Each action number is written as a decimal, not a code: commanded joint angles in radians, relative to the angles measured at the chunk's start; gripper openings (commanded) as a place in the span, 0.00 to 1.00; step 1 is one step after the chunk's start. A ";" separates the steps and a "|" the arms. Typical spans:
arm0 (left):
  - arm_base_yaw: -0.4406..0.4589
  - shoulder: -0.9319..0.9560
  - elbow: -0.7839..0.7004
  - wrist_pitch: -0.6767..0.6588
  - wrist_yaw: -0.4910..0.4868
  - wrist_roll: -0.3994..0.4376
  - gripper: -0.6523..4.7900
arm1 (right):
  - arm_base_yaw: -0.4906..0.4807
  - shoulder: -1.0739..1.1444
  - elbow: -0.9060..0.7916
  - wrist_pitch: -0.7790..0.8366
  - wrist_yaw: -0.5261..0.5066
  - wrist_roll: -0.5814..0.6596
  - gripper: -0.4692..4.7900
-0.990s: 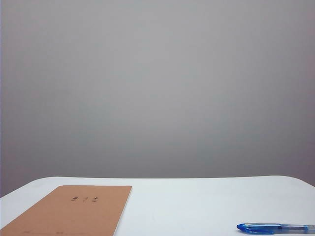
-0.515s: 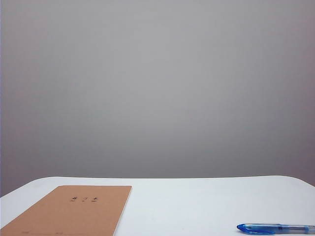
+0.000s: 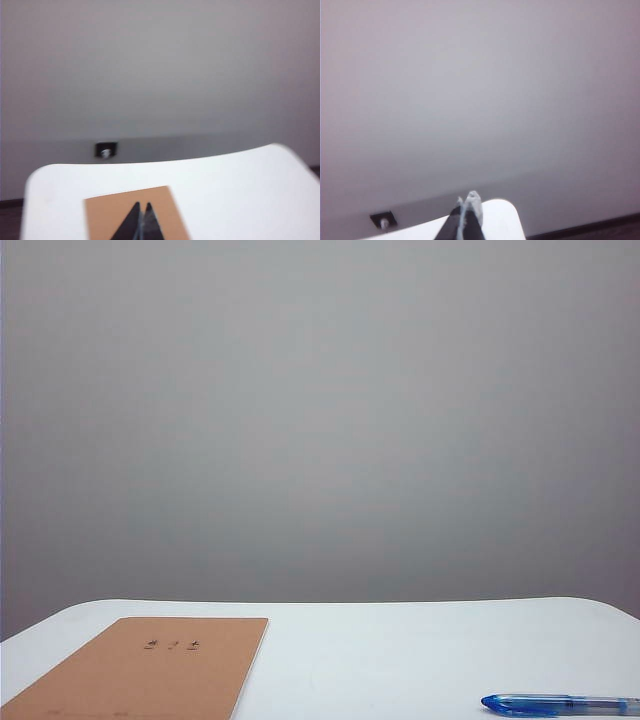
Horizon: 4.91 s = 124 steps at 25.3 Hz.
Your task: Pick up a pen on the table and place it on the notebook.
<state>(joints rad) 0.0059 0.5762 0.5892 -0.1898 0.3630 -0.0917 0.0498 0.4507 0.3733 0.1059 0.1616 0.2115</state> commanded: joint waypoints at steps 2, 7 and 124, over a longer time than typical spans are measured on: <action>0.000 0.132 0.168 -0.119 -0.074 0.109 0.11 | 0.000 0.252 0.197 0.030 -0.179 -0.284 0.08; -0.108 0.277 0.331 -0.296 -0.075 0.177 0.11 | -0.002 0.549 0.453 -0.111 -0.432 -0.404 0.08; -0.417 0.532 0.336 -0.267 -0.014 0.449 0.33 | 0.200 1.386 1.018 -0.775 -0.684 -0.810 0.08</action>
<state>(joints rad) -0.4107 1.1114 0.9218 -0.4622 0.3511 0.3630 0.2230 1.8408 1.3701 -0.6533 -0.5011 -0.6239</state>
